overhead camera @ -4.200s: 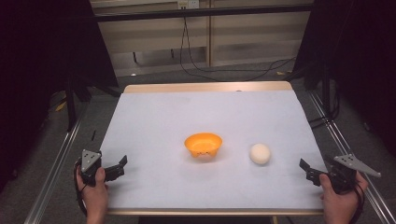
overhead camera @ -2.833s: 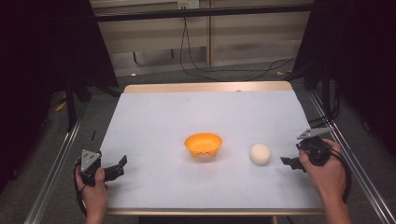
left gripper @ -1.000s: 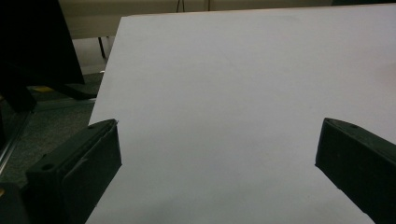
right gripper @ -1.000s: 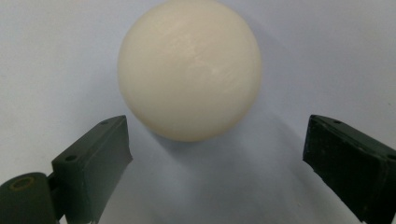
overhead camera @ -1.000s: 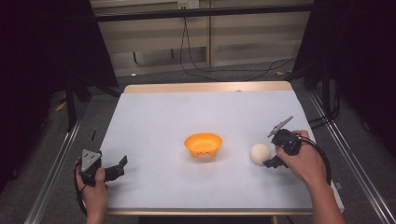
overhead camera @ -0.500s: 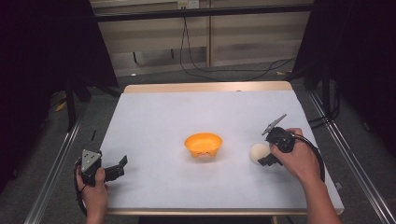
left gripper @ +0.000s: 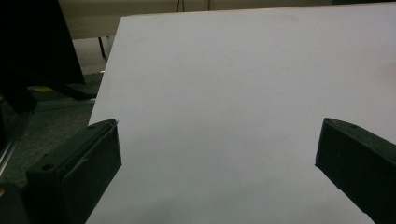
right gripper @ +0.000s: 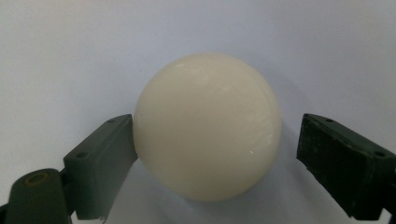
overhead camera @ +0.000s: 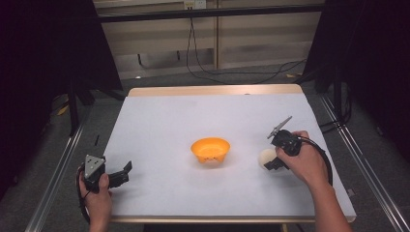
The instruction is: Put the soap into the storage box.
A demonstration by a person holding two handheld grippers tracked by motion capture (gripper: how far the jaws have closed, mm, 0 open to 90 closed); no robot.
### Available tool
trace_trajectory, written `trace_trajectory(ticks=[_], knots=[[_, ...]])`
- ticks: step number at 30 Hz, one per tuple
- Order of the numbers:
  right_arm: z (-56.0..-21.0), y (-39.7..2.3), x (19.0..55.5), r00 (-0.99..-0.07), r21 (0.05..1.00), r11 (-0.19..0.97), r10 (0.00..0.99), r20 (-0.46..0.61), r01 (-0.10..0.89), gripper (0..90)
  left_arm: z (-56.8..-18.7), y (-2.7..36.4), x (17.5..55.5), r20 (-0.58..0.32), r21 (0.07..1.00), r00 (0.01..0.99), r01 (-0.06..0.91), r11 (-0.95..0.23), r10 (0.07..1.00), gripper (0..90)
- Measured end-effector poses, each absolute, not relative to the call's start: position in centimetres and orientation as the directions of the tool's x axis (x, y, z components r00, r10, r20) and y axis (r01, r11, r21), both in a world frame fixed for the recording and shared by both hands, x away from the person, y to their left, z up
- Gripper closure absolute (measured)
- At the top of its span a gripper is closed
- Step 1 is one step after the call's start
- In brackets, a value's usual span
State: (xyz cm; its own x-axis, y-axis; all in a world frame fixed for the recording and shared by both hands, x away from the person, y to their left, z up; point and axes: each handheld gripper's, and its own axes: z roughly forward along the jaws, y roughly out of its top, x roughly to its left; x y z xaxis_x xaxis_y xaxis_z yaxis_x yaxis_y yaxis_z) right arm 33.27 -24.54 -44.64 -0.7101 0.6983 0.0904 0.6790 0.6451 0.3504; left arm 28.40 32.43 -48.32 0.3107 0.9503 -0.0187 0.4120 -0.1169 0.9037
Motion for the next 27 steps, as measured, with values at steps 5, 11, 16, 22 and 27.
trace_trajectory(ticks=[5, 11, 16, 22, 27], knots=[[-44.9, -24.0, 33.5, -0.716, 0.342, 0.652, 0.691, 0.099, 0.677, 14.0, -48.31, 32.46, 28.4, -0.018, 0.903, 0.311, 0.412, -0.118, 0.95, 0.0], [-45.13, -23.79, 33.72, -0.712, 0.333, 0.651, 0.694, 0.103, 0.683, 19.7, -48.31, 32.47, 28.41, -0.021, 0.903, 0.313, 0.413, -0.116, 0.949, 0.0], [-45.23, -23.63, 33.86, -0.714, 0.327, 0.653, 0.691, 0.114, 0.683, 23.3, -48.31, 32.49, 28.45, -0.019, 0.902, 0.314, 0.416, -0.119, 0.949, 0.0], [-45.24, -23.56, 33.95, -0.716, 0.328, 0.654, 0.689, 0.113, 0.681, 23.8, -48.31, 32.46, 28.42, -0.022, 0.902, 0.312, 0.415, -0.116, 0.95, 0.0], [-45.23, -23.53, 34.04, -0.716, 0.336, 0.652, 0.69, 0.11, 0.68, 24.0, -48.31, 32.49, 28.43, -0.022, 0.903, 0.314, 0.414, -0.116, 0.949, 0.0]])
